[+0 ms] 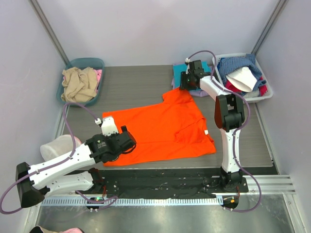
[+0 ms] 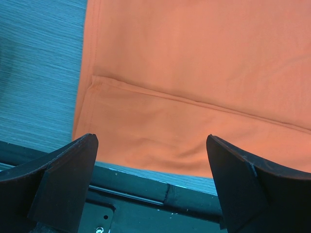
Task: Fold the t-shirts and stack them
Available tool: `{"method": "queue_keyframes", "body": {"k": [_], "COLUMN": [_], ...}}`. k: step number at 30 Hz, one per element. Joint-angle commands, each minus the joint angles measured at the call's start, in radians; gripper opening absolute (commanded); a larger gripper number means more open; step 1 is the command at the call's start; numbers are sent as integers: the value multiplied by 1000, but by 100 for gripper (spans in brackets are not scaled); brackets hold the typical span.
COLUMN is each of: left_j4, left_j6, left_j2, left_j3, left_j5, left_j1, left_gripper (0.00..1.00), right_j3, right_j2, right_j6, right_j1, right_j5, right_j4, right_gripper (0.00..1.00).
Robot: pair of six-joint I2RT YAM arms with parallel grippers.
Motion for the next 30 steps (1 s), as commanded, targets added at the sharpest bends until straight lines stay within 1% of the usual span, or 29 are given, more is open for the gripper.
{"method": "queue_keyframes", "body": {"k": [1, 10, 12, 13, 14, 16, 17, 19, 20, 22, 23, 25, 27, 28, 29, 30], "left_j4": [10, 22, 22, 23, 22, 25, 25, 23, 17, 8, 2, 20, 97, 127, 208, 252], "left_j6": [-27, -27, -27, -27, -27, -29, -29, -27, -27, -20, -14, 66, 139, 228, 273, 319], "left_j2": [-21, -10, -7, -6, -9, -9, -9, -7, -6, -3, -3, 0, 14, 19, 31, 37], "left_j3": [-11, -10, -10, -8, -10, -10, -13, -14, -13, -4, 13, 41, 55, 62, 64, 61], "left_j5": [-20, -11, -11, -11, -11, -12, -14, -15, -27, -52, -79, -101, -101, -89, -65, -16], "left_j1": [2, 2, 2, 2, 2, 2, 2, 2, 2, 3, 11, 36, 109, 188, 238, 290], "left_gripper": [100, 100, 100, 100, 100, 100, 100, 100, 100, 100, 100, 100, 100, 100, 100, 100], "right_j3": [67, 72, 72, 72, 72, 71, 69, 71, 69, 68, 68, 66, 63, 60, 60, 58], "right_j2": [-22, -17, -15, -15, -17, -17, -17, -17, -17, -20, -20, -20, -20, -20, -20, -20], "right_j6": [-4, -10, -10, -11, -10, -11, -10, -8, -10, -11, -10, -10, -8, -7, -7, -7], "right_j1": [3, 1, 1, 1, 1, 1, 1, 3, 3, 1, 3, 3, 0, 3, 1, 1], "right_j5": [-6, 5, 8, 6, 5, 5, 3, 3, 3, 2, 3, -5, -9, -9, -9, -11], "right_j4": [25, 21, 18, 19, 19, 19, 19, 17, 19, 17, 17, 17, 19, 19, 19, 19], "right_gripper": [49, 48, 46, 44, 38, 31, 26, 21, 17, 12, 8, 2, 1, 1, 1, 1]}}
